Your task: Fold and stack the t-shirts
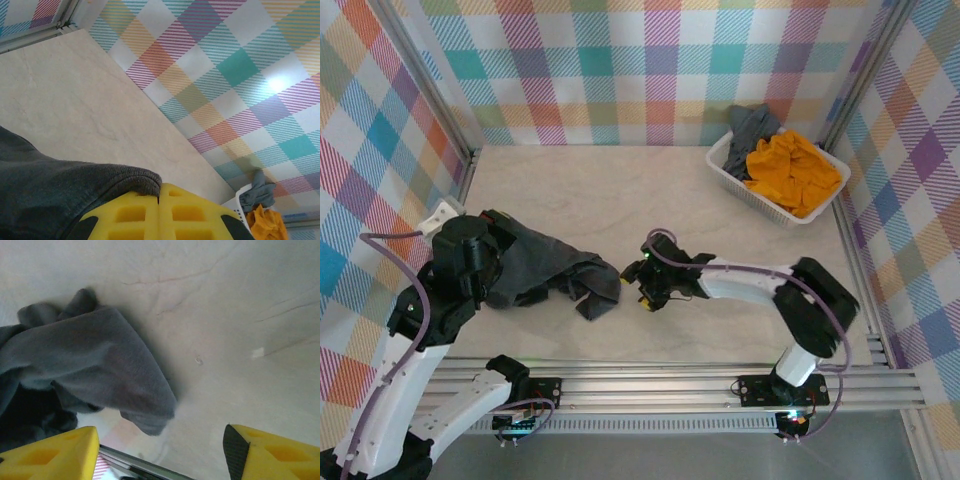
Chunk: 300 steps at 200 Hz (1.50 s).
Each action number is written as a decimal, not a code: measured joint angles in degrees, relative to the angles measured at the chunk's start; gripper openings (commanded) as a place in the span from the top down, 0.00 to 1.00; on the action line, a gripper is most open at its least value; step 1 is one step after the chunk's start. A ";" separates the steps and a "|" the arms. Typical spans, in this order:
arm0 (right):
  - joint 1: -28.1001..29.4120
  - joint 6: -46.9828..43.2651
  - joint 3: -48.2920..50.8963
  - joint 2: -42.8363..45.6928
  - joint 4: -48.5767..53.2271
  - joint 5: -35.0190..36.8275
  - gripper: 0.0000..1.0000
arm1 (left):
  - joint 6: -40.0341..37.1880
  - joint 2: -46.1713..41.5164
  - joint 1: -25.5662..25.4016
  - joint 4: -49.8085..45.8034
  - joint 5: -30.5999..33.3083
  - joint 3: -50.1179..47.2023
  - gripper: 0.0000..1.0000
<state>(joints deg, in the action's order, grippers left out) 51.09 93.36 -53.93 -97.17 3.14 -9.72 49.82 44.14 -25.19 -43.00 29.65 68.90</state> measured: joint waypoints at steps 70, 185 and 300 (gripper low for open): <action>-0.44 20.76 -0.59 -9.46 -20.04 -0.20 0.25 | -2.23 -0.20 0.00 -0.46 0.09 3.02 1.00; -4.83 19.74 -7.89 -14.56 -21.27 -1.16 1.00 | -6.19 6.08 2.08 -0.81 -1.18 12.98 1.00; -34.05 -24.68 -50.16 -2.69 5.90 -6.34 1.00 | 0.11 43.15 26.84 7.58 -34.60 52.59 1.00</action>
<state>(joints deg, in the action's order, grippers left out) 17.04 68.69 -104.09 -99.85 9.04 -16.05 49.93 87.29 1.65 -35.42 -4.95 121.49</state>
